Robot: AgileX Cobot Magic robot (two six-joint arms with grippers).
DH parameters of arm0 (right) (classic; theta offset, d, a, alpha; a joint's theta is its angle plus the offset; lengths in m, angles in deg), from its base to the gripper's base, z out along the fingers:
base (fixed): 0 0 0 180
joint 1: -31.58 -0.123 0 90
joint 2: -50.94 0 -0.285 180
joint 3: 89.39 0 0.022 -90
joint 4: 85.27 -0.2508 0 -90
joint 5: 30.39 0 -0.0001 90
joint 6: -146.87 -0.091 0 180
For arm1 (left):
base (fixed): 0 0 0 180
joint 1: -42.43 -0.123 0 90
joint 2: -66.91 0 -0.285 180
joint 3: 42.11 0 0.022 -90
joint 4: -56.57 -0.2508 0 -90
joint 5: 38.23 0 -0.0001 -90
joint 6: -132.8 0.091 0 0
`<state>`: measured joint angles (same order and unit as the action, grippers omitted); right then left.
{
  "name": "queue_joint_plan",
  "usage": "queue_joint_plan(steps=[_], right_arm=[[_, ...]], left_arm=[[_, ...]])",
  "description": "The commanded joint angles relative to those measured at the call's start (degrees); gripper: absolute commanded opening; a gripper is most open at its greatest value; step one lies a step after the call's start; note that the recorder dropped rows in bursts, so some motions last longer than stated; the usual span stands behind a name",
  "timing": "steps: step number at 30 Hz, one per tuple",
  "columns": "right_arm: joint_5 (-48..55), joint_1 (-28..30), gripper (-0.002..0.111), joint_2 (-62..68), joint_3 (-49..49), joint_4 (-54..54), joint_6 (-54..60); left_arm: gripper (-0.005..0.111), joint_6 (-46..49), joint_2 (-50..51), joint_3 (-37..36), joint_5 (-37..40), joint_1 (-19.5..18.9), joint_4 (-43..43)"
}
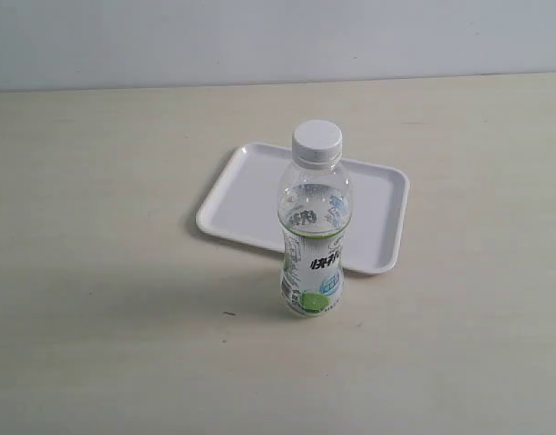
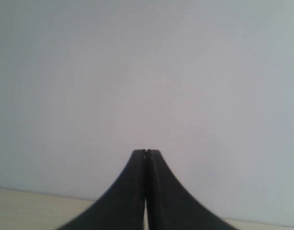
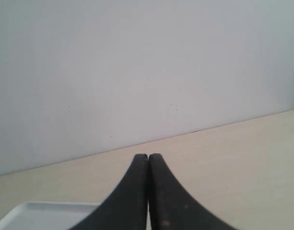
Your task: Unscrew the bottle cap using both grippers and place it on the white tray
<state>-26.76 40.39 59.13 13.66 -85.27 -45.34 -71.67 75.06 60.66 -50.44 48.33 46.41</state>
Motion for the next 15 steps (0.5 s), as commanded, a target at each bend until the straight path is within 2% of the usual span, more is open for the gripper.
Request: queue_joint_plan(steps=[1,4,15], right_arm=[[-0.34,0.16,0.0,-0.4,-0.27,0.0,0.09],[-0.67,0.16,0.0,-0.4,-0.27,0.0,0.09],[-0.38,0.16,0.0,-0.4,-0.27,0.0,0.09]], left_arm=[[0.0,-0.79,-0.37,0.01,-0.46,-0.09,0.26],[0.0,-4.6,-0.37,0.01,0.49,-0.09,0.26],[0.0,-5.76,-0.37,0.01,0.49,-0.09,0.26]])
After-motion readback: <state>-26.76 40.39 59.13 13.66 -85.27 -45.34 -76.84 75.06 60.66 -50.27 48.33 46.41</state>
